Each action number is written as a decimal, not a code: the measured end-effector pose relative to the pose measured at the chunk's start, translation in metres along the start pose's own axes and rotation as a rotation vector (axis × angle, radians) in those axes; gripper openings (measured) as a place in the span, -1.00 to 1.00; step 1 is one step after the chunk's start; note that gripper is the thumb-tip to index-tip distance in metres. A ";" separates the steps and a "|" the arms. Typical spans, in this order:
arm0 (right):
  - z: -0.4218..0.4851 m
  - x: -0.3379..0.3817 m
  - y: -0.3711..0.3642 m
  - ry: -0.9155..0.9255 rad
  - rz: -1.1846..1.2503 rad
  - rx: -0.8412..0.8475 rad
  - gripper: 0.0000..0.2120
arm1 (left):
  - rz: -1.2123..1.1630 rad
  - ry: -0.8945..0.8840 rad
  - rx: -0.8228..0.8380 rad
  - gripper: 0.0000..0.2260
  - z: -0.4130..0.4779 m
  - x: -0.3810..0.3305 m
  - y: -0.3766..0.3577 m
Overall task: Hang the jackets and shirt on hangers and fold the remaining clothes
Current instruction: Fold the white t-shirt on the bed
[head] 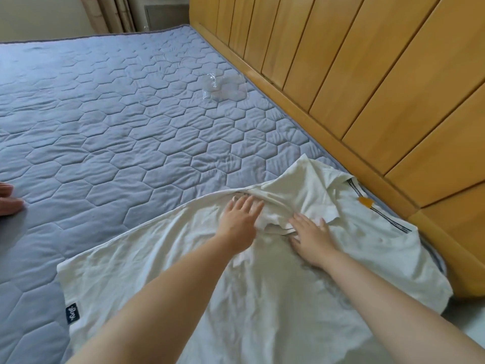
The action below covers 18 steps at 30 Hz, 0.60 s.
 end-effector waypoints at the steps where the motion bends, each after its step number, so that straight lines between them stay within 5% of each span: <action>1: -0.005 0.001 0.002 0.009 0.014 -0.008 -0.49 | 0.020 -0.048 -0.003 -0.42 0.002 -0.011 0.003; 7: -0.018 -0.010 -0.001 -0.045 0.033 -0.001 -0.48 | 0.215 -0.096 0.051 -0.75 0.011 -0.046 0.008; 12: -0.047 -0.041 -0.010 -0.234 0.044 0.022 -0.43 | 0.254 -0.096 0.201 -0.58 -0.002 -0.055 -0.005; 18: -0.095 -0.045 -0.029 -0.186 0.095 0.001 -0.45 | 0.041 -0.152 0.288 -0.43 -0.052 -0.106 -0.021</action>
Point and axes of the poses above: each hand's wrist, its own z-axis towards the middle knuckle, its own y-axis out of the back of the hand, x = y × z, the point moved 5 cm from there along z, towards the middle knuckle, and after that the axes turned 14 degrees about z, right-handed, at the moved point
